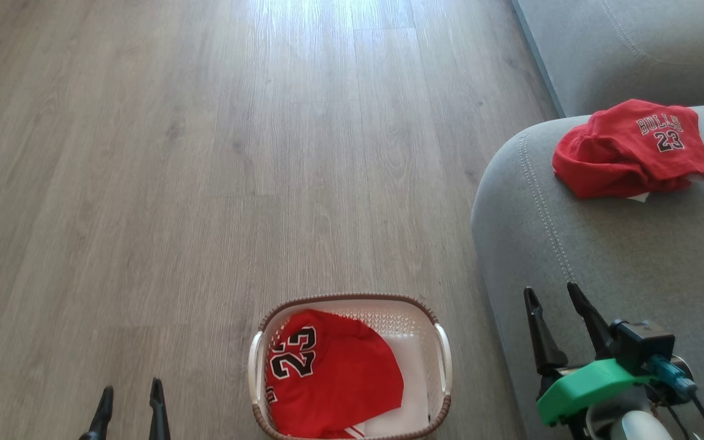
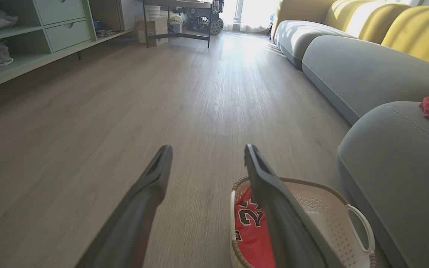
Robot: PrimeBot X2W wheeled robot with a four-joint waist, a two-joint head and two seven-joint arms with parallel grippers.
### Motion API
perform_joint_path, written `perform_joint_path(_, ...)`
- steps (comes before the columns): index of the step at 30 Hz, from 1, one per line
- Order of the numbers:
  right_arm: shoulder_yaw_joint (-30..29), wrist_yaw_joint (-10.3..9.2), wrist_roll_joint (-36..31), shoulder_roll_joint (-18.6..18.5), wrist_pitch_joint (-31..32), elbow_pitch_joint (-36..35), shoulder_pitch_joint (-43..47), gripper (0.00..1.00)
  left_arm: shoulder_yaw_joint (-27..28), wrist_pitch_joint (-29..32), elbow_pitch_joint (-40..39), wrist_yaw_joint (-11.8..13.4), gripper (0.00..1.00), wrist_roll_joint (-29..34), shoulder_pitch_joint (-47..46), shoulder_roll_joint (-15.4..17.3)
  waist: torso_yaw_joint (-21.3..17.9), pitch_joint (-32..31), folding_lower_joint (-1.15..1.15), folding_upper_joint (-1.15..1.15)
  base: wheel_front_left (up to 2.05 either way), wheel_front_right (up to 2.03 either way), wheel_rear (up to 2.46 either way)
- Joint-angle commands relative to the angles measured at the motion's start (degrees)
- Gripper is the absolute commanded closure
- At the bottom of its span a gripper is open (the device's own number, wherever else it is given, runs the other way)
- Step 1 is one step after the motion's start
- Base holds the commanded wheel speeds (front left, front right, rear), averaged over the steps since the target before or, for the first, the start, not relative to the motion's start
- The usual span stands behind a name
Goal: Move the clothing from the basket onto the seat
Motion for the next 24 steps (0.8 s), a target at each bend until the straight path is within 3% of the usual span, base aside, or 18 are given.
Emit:
perform_joint_path(1, 1.31, -0.02, -0.51, 0.2, -0.53, -1.54, -1.53, 0.0, 2.46, -0.71, -1.23, -0.27, 0.0, 0.48, -2.01, 0.22, -0.01, -0.05, 0.0, 0.0, 0.0, 0.0, 0.0)
perform_joint_path(24, 1.0, -0.02, -0.75, 0.2, -0.53, -1.57, -1.1, 0.0, 2.59, -0.71, 0.54, -2.15, 0.0, 2.56, -1.93, -1.19, -0.22, 0.53, 0.0, 0.0, 0.0, 0.0, 0.0)
